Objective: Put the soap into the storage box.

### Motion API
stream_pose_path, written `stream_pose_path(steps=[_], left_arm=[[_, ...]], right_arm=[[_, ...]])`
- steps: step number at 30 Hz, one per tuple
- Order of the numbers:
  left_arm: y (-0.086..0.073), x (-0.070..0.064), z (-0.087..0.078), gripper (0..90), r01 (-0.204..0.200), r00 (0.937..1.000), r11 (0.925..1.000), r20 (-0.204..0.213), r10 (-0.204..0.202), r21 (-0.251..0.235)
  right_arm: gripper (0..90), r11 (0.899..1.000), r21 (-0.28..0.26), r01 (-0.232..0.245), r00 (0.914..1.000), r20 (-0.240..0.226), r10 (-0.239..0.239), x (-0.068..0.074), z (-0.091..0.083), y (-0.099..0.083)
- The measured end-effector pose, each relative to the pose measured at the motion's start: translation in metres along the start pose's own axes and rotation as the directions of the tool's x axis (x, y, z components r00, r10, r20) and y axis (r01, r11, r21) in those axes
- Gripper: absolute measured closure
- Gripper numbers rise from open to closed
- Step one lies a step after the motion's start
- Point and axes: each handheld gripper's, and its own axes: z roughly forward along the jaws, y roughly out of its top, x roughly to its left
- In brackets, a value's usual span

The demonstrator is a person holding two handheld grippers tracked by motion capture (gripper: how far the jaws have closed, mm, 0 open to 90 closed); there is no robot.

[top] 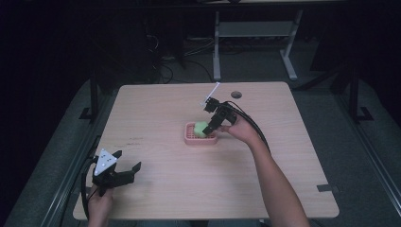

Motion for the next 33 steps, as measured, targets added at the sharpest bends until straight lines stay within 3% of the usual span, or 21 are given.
stream_pose_path(steps=[16, 20, 33], left_arm=[[-0.002, 0.001, -0.002, 14.2, 0.007, 0.9999, 1.0000, -0.012, -0.007, 0.005], [-0.002, 0.001, -0.002, 14.2, 0.005, 0.9999, 1.0000, -0.010, -0.005, 0.007], [-0.003, 0.002, -0.002, 14.2, 0.012, 0.9998, 0.9999, -0.016, -0.012, 0.008]], right_arm=[[23.7, 1.000, -0.019, -0.011, 0.9998, 0.014, 0.012, 0.006, -0.017, -0.024], [23.7, 1.000, -0.001, -0.025, 0.9997, 0.002, 0.025, 0.006, -0.019, -0.030], [23.7, 0.998, -0.048, -0.029, 0.9996, 0.002, 0.029, 0.011, -0.030, -0.051]])
